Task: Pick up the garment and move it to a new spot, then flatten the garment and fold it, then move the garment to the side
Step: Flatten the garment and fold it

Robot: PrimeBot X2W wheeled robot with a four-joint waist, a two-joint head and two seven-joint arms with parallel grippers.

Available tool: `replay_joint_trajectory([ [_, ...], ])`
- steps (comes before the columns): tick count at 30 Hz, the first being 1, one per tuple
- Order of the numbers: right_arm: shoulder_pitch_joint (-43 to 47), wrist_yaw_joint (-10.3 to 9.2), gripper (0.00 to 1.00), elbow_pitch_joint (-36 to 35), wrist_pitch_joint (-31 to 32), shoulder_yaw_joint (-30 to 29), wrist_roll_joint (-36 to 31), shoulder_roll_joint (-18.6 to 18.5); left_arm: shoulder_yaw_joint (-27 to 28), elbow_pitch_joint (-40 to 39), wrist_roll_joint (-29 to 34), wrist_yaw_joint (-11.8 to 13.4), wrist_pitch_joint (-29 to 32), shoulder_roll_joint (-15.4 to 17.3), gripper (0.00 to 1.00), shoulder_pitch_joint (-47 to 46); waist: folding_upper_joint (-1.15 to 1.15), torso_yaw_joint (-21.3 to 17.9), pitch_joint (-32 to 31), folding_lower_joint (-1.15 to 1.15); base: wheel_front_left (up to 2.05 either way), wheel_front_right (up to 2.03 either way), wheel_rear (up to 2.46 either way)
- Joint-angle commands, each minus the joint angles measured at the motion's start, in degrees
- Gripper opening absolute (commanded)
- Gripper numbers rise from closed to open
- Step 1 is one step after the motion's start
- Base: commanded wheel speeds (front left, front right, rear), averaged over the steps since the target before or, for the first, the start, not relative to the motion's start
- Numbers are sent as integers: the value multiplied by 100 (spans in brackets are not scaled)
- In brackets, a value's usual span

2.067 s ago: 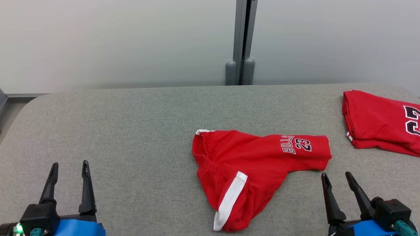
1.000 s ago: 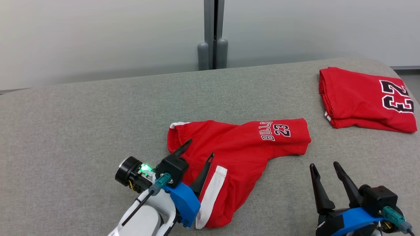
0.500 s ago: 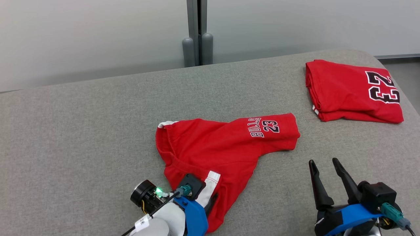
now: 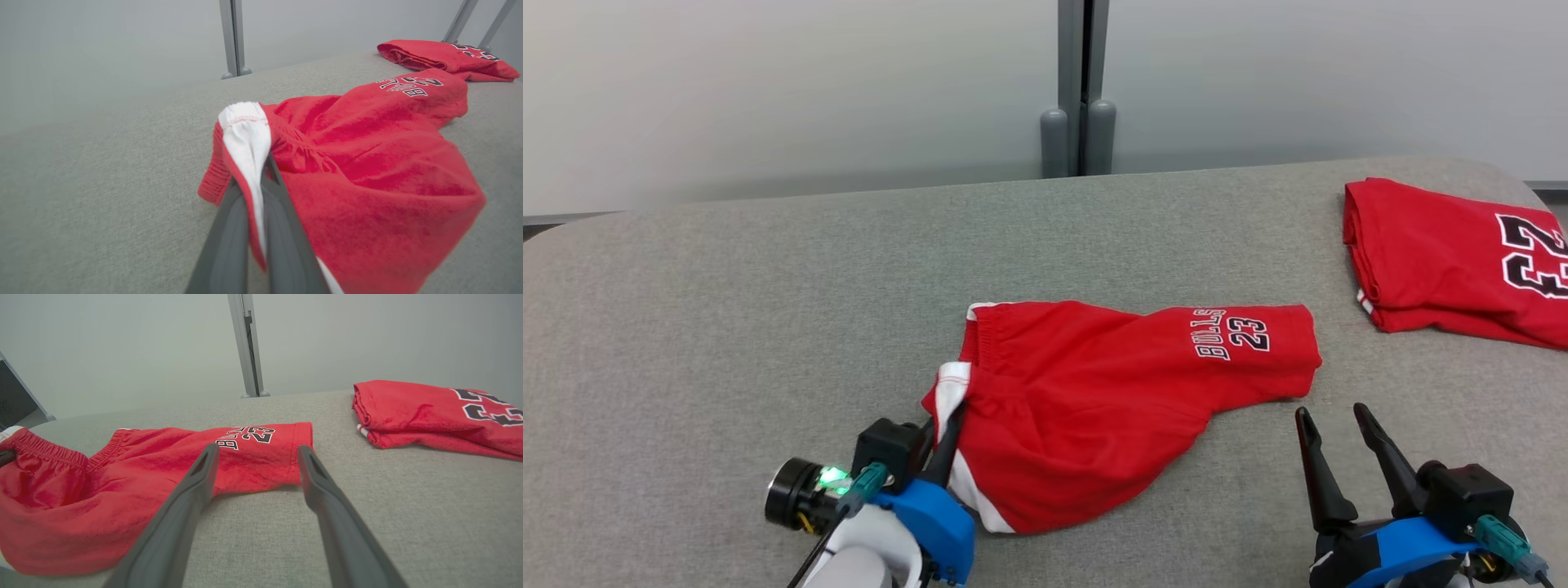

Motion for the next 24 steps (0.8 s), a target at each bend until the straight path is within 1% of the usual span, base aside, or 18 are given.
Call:
replay_joint_trajectory([
  [1, 10, 1, 100, 18, -13, -20, 32, -20, 99, -70, -76, 100, -95, 50, 0, 149, -1, 81, 11, 0, 0, 0, 0],
  [3, 10, 1, 100, 30, -1, -6, 25, -21, 291, -186, -168, 303, -261, 151, 0, 422, -1, 159, 15, 0, 0, 0, 0],
  [7, 1, 1, 100, 72, 11, 2, 47, -45, 636, -388, -446, 637, -495, 230, 0, 970, -1, 288, 30, 0, 0, 0, 0],
  [10, 1, 1, 100, 97, 9, -4, 57, -63, 845, -469, -679, 792, -588, 229, 0, 1363, -1, 350, 40, 0, 0, 0, 0],
  [13, -2, 1, 100, 131, 13, -12, 61, -68, 922, -461, -792, 854, -625, 202, 0, 1614, -1, 390, 54, 0, 0, 0, 0],
  [14, -3, 1, 100, 145, 11, -15, 63, -70, 925, -455, -820, 847, -639, 192, 9, 1650, -1, 400, 54, 0, 0, 0, 0],
  [15, -4, 1, 100, 157, 6, -22, 67, -76, 919, -450, -809, 845, -659, 201, 50, 1669, -1, 411, 51, 0, 0, 0, 0],
  [16, -3, 1, 100, 171, 1, -25, 71, -81, 914, -458, -770, 860, -687, 219, 100, 1668, -1, 422, 44, 0, 0, 0, 0],
  [20, -6, 1, 100, 224, -11, -75, 66, -108, 1043, -726, -569, 932, -879, 305, 100, 1504, -1, 472, -9, 0, 0, 0, 0],
  [24, 26, 1, 100, 269, -55, -166, 69, -111, 1341, -1200, -245, 1054, -941, 436, 100, 1455, -1, 496, -98, 0, 0, 0, 0],
])
